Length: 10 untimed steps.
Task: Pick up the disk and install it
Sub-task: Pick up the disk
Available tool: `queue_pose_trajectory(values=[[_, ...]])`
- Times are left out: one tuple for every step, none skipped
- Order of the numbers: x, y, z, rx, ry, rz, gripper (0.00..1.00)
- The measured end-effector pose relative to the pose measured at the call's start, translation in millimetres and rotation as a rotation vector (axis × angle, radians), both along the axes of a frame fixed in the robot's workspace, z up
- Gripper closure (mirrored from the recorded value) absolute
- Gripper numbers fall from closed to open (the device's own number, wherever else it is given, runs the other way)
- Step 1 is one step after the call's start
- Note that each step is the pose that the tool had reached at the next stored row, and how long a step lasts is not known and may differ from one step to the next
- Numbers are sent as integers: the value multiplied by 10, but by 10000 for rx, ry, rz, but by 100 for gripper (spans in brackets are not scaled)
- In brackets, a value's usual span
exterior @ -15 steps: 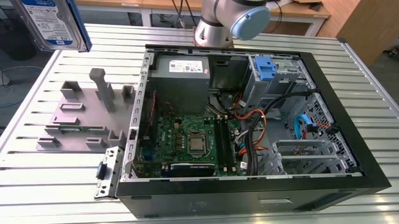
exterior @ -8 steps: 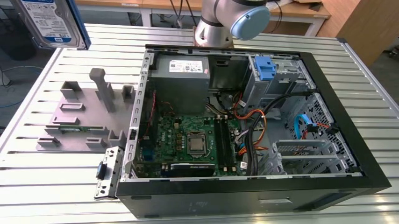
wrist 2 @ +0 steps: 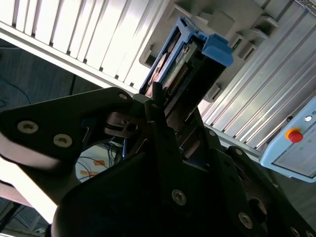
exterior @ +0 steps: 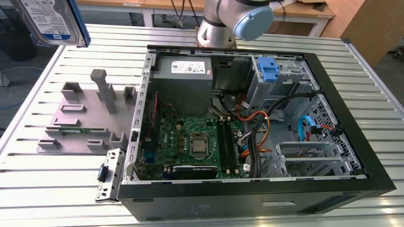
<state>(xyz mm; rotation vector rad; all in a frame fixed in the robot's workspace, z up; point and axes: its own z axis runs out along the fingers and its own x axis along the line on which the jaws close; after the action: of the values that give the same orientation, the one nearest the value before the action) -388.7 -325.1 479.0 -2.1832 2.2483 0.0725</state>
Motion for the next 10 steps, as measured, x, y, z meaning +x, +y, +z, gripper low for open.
queue_pose_trajectory(values=[[0,1,9,-4,0,-1,65],[0,1,18,-8,0,0,65],[0,1,27,-12,0,-1,65],[0,2,35,-15,0,-1,65],[0,2,44,-19,-1,0,65],[0,3,52,-22,-1,-1,65],[0,3,62,-26,-1,-1,65],[0,3,72,-30,-1,-1,65],[0,4,83,-34,-1,0,65],[0,4,93,-39,-1,0,65]])
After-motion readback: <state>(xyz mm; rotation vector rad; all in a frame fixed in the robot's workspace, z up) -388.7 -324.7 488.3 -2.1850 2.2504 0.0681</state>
